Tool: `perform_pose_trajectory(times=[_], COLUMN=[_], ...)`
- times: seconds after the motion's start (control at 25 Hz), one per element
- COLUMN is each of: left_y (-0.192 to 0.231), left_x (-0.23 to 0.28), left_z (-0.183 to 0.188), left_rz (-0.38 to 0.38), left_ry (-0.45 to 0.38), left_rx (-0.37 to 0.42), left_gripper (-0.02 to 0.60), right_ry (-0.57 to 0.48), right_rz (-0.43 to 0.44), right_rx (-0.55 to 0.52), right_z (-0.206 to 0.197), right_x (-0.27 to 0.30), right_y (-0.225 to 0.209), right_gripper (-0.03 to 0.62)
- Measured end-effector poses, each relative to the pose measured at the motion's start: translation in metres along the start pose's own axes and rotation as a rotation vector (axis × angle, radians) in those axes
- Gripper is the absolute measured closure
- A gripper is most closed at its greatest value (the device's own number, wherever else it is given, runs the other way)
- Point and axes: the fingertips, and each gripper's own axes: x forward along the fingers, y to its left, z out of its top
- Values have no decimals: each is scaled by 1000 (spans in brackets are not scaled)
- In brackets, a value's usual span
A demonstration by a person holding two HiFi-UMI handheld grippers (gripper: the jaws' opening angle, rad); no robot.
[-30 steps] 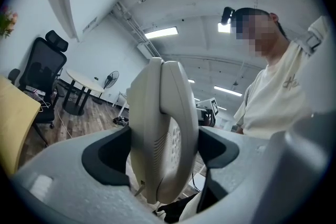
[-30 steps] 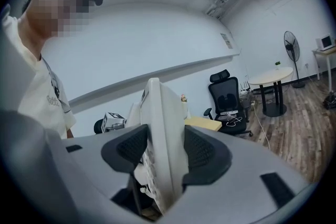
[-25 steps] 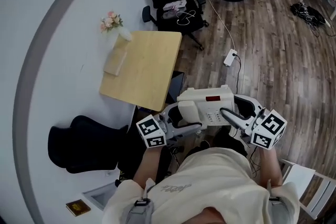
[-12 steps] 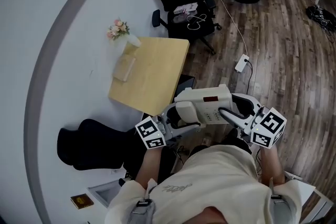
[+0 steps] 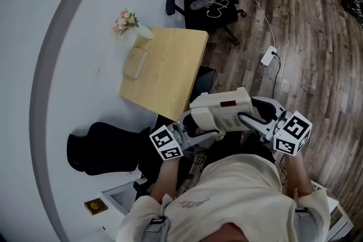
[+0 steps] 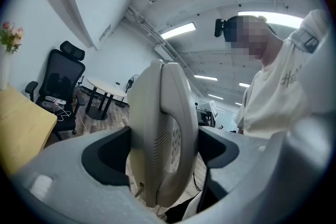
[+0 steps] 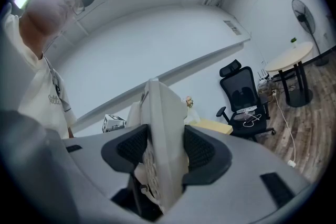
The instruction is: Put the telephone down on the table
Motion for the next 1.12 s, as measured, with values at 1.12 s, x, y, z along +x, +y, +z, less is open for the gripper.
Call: perform_pose_trajectory(times=[1.12], left_y=[207], left_x=[-37], left_z=[118], left_rz=[-28], left_ry=[-120], left_rx=[53], left_gripper=[195], right_ry=[79], right_rz=[-2], right_rx=[-102], right_z=[98], right_x=[198], right_y=[-99], right_gripper=[376])
